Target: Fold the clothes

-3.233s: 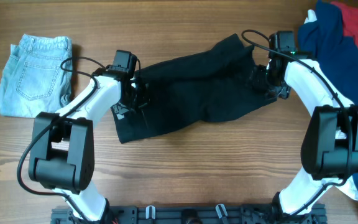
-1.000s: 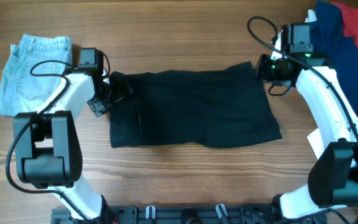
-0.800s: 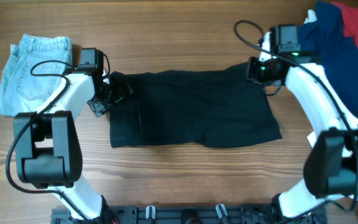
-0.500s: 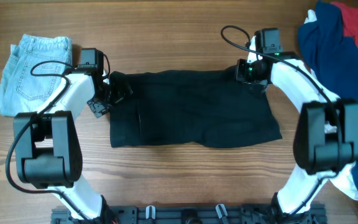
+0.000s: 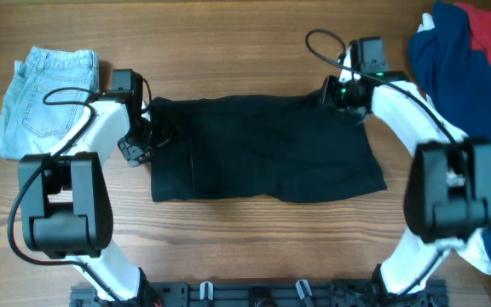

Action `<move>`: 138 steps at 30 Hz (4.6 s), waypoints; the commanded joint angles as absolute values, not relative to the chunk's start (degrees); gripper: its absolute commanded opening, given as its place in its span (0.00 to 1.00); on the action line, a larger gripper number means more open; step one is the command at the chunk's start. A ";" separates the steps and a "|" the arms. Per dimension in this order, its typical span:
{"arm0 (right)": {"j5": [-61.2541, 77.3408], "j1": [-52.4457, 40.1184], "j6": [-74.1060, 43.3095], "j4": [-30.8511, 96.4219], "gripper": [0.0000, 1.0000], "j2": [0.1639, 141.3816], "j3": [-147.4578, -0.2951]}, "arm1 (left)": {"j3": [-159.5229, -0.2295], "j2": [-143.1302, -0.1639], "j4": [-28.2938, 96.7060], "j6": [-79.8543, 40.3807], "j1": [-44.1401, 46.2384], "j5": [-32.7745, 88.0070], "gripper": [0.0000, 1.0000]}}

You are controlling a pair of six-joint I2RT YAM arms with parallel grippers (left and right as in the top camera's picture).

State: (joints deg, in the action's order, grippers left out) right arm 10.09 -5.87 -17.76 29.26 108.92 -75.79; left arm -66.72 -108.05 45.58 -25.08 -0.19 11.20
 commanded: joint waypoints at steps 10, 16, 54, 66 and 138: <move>10.59 -6.81 -17.76 44.99 0.44 93.27 -76.09 | -57.93 -107.79 38.48 -22.68 0.51 17.41 0.92; 10.59 -8.03 -16.64 45.76 0.43 93.43 -76.09 | -52.90 -107.79 31.92 -22.74 1.85 19.79 0.06; 25.96 -36.97 -24.88 37.89 0.04 115.22 -76.05 | -75.13 -85.25 56.23 -18.20 -0.16 18.00 0.04; 25.96 -43.88 -36.95 18.87 0.05 120.16 -76.05 | -82.04 -85.17 63.55 -18.22 -0.12 21.65 0.04; 5.15 -20.51 -31.09 54.72 0.04 117.58 -72.71 | -84.60 -102.56 47.29 -37.91 34.02 15.97 0.04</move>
State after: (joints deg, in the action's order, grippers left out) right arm -1.28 -21.28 -30.57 57.52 114.13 -73.25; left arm -83.26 -102.39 48.29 -35.97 32.60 15.70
